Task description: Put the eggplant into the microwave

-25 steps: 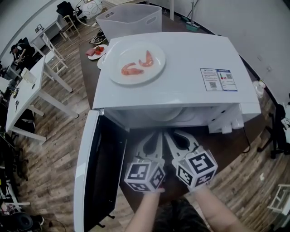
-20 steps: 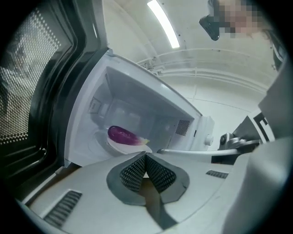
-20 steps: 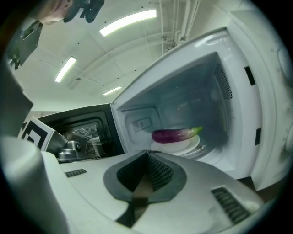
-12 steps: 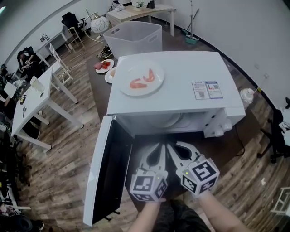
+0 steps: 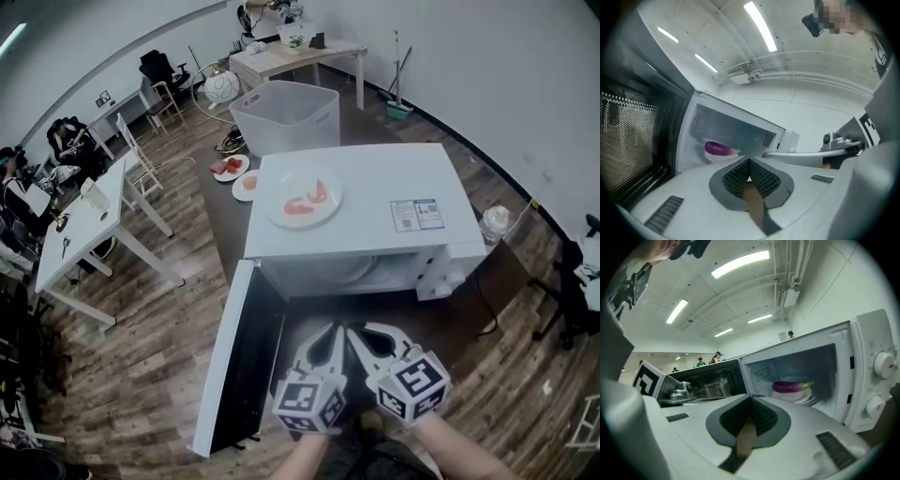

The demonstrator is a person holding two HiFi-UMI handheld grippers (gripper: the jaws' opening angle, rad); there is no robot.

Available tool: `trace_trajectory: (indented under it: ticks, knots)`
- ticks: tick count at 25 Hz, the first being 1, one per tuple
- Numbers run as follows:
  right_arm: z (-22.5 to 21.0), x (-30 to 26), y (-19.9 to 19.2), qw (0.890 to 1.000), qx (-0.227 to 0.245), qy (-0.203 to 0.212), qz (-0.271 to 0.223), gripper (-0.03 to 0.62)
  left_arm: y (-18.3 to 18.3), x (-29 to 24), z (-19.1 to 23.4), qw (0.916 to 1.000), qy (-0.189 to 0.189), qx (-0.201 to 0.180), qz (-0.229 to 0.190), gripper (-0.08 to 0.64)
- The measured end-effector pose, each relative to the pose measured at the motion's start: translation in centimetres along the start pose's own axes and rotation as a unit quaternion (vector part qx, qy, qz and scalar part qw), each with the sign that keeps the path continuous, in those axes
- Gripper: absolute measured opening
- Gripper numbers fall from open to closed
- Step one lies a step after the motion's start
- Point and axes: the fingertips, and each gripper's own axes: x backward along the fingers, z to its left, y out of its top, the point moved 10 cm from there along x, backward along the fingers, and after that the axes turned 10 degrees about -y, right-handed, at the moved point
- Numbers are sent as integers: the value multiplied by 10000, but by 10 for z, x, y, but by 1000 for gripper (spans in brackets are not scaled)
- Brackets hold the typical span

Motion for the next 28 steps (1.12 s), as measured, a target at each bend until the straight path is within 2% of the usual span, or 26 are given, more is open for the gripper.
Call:
trace_trajectory:
  ticks: [4, 13, 28]
  knots:
    - [6, 13, 4, 9999, 53, 94, 24, 2, 7, 9, -9, 10000, -62, -42, 15, 11]
    - [12, 40, 10, 9990, -309, 294, 108, 2, 18, 24, -32, 9997, -222, -110, 49, 11]
    - [21, 66, 25, 9988, -14, 483, 84, 0, 35, 36, -52, 9986, -416, -332, 73, 11]
